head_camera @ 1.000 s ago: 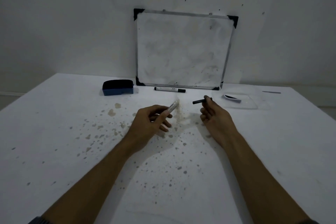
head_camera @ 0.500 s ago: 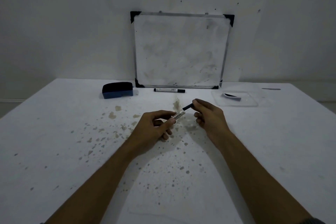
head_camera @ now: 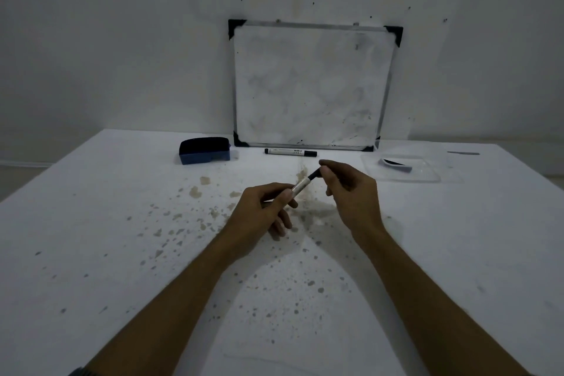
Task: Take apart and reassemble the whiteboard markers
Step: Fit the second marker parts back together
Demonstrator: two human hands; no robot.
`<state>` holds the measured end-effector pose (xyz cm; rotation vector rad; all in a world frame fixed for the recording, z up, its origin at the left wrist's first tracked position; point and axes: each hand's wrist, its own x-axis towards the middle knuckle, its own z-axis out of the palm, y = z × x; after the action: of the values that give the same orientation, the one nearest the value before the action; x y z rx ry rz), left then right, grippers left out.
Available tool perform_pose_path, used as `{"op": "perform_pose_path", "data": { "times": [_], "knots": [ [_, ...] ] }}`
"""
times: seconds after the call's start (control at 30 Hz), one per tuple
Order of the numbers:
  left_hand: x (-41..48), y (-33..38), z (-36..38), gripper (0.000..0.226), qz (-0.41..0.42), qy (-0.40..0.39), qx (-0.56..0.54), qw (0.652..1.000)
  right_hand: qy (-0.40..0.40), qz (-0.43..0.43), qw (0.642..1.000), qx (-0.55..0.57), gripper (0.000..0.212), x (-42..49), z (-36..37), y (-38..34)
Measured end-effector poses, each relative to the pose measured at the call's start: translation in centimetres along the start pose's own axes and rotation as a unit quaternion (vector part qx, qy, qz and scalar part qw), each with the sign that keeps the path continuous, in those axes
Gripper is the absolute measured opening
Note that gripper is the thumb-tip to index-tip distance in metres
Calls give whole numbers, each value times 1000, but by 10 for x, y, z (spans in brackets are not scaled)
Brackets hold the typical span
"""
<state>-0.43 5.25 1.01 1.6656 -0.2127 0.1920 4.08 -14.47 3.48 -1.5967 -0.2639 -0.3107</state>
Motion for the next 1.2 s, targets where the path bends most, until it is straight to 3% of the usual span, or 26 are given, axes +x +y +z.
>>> {"op": "perform_pose_path", "data": {
  "times": [0.27, 0.4, 0.57, 0.63, 0.7, 0.9, 1.03, 1.1, 1.2],
  "knots": [
    [2, 3, -8, 22, 4, 43, 9, 999, -50, -63, 994, -71, 21, -16, 24, 0],
    [8, 6, -23, 20, 7, 125, 18, 992, -81, -49, 985, -142, 32, -16, 26, 18],
    [15, -1, -37, 23, -33, 189, -14, 981, -158, -120, 930, -309, 43, -9, 38, 26],
    [17, -2, -36, 21, -43, 189, -11, 981, -159, -146, 896, -387, 42, -8, 48, 28],
    [19, -3, -33, 23, -44, 178, 10, 983, -151, -162, 885, -410, 35, -9, 51, 32],
    [14, 6, -26, 30, -47, 99, 4, 994, -138, -89, 932, -323, 27, -6, 38, 30],
    [8, 9, -14, 31, -38, 15, -6, 999, -117, 33, 986, -115, 26, -1, 21, 18],
    [6, 9, -7, 23, -41, -10, -9, 999, -89, 134, 987, 26, 20, 2, 10, 13],
    [2, 5, 1, 22, -51, -28, 3, 998, -52, 229, 952, 195, 18, 9, 1, 12]
  ]
}}
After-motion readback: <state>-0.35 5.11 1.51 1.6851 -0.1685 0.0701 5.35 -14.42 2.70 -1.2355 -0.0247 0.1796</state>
